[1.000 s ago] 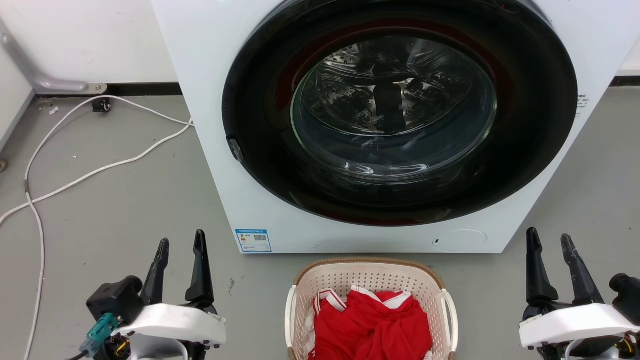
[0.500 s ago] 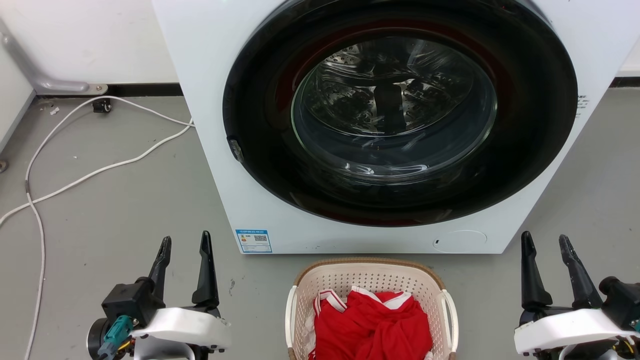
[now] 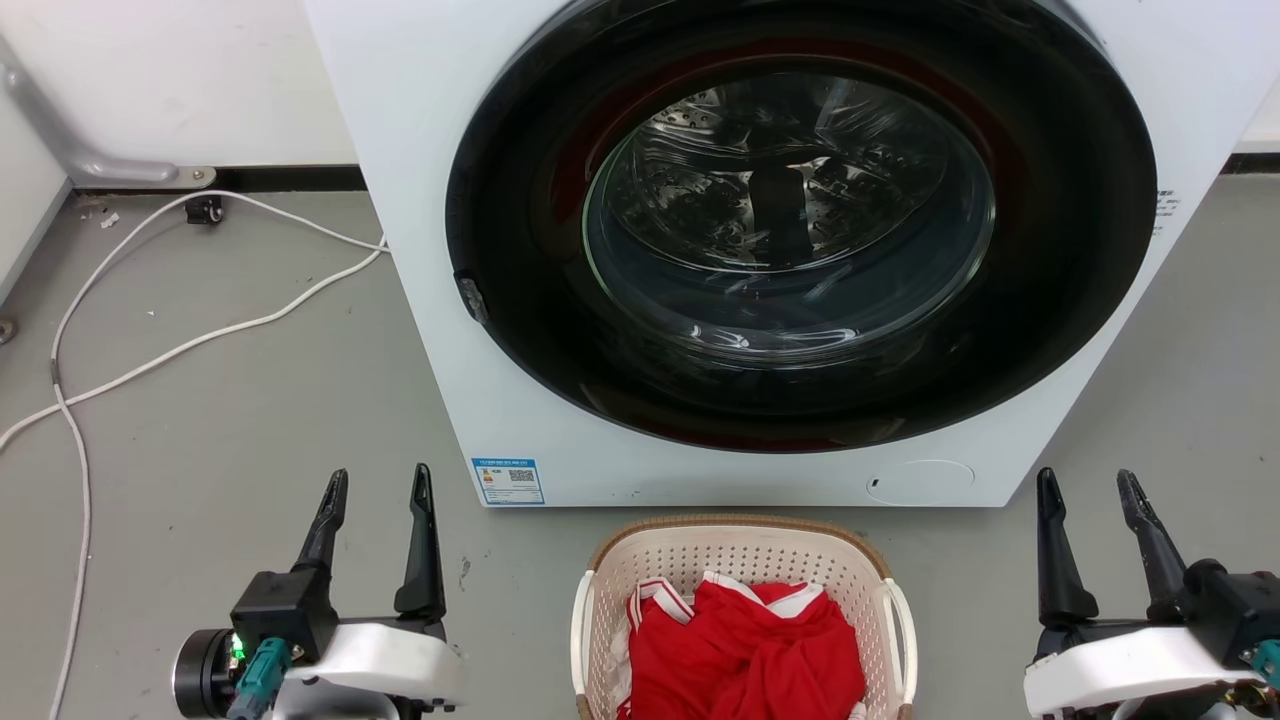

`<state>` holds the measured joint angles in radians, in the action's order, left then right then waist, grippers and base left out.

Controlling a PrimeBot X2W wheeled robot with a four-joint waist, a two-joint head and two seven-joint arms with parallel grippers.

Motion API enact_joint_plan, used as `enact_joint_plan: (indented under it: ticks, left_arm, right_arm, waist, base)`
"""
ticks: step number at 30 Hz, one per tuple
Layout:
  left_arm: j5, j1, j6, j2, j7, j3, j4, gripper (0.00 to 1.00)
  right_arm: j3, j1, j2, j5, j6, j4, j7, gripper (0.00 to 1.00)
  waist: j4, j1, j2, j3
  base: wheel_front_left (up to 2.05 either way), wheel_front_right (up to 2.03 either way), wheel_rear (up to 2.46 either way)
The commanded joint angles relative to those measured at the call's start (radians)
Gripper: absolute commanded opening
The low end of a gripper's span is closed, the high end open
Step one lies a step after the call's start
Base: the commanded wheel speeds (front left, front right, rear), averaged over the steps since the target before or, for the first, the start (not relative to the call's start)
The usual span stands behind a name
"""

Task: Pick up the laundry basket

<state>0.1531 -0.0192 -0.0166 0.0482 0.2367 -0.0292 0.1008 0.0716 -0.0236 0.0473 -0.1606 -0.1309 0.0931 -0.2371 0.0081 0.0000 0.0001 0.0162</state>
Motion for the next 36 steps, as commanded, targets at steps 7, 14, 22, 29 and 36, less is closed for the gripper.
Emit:
enact_joint_plan:
  ticks: [7,14,22,29,36]
  left_arm:
    - [-0.056,0.014,0.008,0.003,0.018,-0.004,-0.003,1.0]
    - [-0.101,0.019,0.01,0.003,0.03,-0.006,-0.006,1.0]
    - [-0.092,0.016,0.011,0.003,0.029,-0.004,0.002,1.0]
    - [-0.093,0.02,0.012,0.003,0.029,-0.004,0.004,1.0]
    - [-0.089,0.023,0.008,0.003,0.029,-0.003,0.008,1.0]
  right_arm:
    - [-0.002,-0.011,0.005,0.057,0.0,-0.013,-0.018,1.0]
    - [-0.004,-0.016,0.005,0.102,0.0,-0.014,-0.029,1.0]
    - [0.002,-0.016,0.005,0.091,0.0,-0.006,-0.028,1.0]
    - [0.0,-0.013,0.005,0.086,0.0,-0.001,-0.028,1.0]
    - [-0.005,-0.014,0.005,0.084,0.0,0.003,-0.028,1.0]
  waist:
    - [0.001,0.0,-0.0001,0.001]
    - [0.001,0.0,-0.0001,0.001]
    - [0.006,0.0,-0.0001,-0.001]
    - [0.007,0.0,-0.0001,-0.002]
    - [0.005,0.0,-0.0001,-0.003]
  base:
    - [0.0,0.0,0.0]
    - [0.0,0.0,0.0]
    - [0.0,0.0,0.0]
    - [0.0,0.0,0.0]
    - [0.0,0.0,0.0]
